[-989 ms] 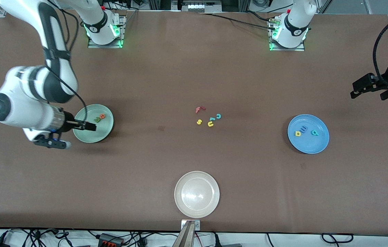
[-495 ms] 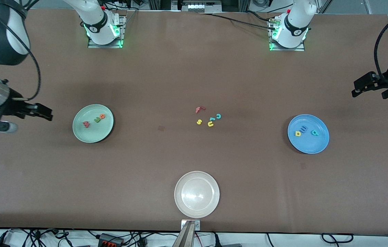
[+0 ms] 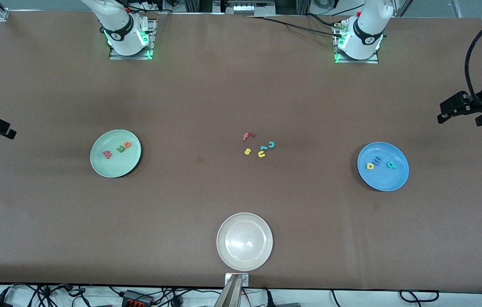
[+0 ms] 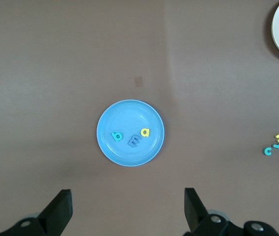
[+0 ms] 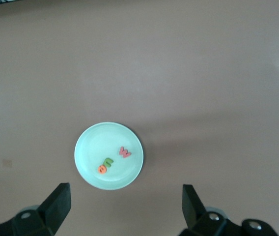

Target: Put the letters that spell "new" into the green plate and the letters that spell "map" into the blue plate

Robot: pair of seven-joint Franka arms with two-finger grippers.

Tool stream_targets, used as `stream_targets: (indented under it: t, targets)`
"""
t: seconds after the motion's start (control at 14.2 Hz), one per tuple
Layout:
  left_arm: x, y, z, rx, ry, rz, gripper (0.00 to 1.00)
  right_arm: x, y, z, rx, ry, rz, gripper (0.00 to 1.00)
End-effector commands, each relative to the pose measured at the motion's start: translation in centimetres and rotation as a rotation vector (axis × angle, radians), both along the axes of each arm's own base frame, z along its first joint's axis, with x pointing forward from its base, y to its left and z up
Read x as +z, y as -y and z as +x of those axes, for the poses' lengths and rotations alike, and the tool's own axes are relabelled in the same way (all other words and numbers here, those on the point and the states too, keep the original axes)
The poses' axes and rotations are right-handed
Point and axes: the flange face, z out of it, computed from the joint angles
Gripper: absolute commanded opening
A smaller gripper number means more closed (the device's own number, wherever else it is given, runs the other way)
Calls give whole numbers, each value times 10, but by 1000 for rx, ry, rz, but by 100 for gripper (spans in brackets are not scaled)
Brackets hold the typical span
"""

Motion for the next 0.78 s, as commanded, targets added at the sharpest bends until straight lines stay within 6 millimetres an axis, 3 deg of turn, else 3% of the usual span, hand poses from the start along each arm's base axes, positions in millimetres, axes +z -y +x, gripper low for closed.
stream_targets:
  t: [0.0,0.14,0.71]
  targets:
    - [5,1,2,-23,-13,19,100,17,-12,-11,37,-4,-29,100]
    - [6,-4,1,-17,-14,18,100,19,-13,-14,59,-9,-42,100]
    - [5,-3,-1,-17,-25,17,100,-1,-13,-70,91,-18,-64,100]
